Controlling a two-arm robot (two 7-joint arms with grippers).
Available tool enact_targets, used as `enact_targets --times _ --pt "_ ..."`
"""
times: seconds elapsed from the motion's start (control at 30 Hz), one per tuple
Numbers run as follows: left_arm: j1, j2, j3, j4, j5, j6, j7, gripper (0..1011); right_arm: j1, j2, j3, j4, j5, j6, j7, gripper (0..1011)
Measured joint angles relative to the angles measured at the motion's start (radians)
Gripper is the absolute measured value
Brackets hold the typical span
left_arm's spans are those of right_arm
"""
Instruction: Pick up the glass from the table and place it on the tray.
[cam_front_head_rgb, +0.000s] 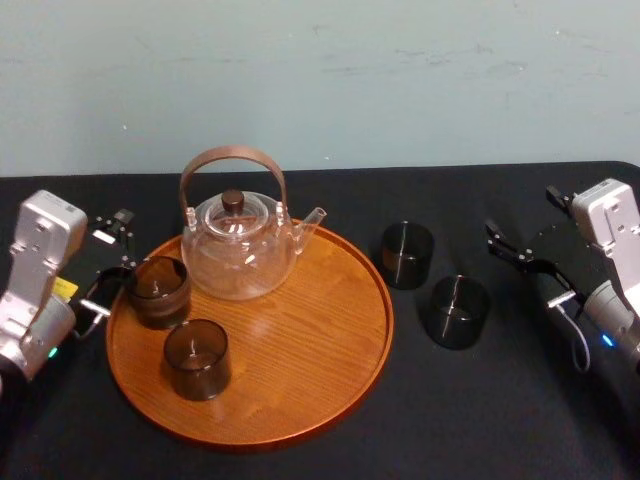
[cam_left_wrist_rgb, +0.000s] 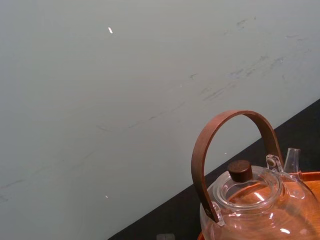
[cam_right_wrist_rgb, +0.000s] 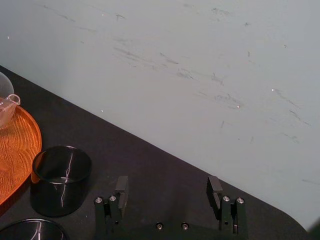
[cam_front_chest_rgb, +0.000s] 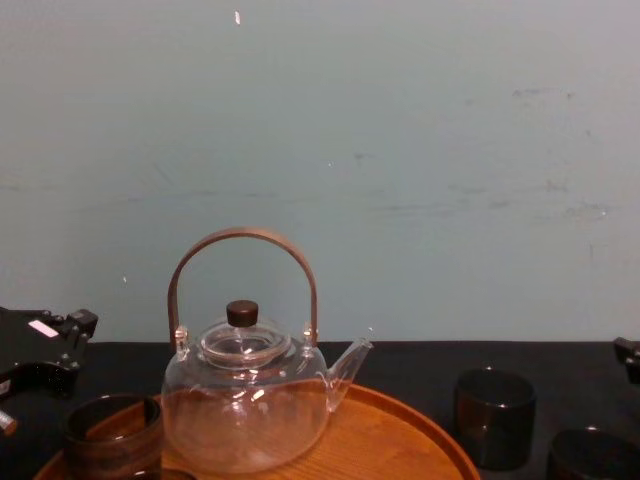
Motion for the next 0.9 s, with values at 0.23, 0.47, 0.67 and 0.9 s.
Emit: enact_targets --times 0.23,0.47,0.67,0.9 --pt "0.000 0.000 0.000 0.000 0.000 0.000 0.000 0 0.000 0.000 0.000 0.000 0.000 0.000 0.000 1002" --pt "0.000 0.000 0.000 0.000 0.000 0.000 0.000 0 0.000 0.000 0.000 0.000 0.000 0.000 0.000 1002" --pt "0.000 0.000 0.000 0.000 0.000 0.000 0.000 0 0.000 0.000 0.000 0.000 0.000 0.000 0.000 1002" --pt "0.000 0.000 0.000 0.000 0.000 0.000 0.000 0 0.000 0.000 0.000 0.000 0.000 0.000 0.000 1002"
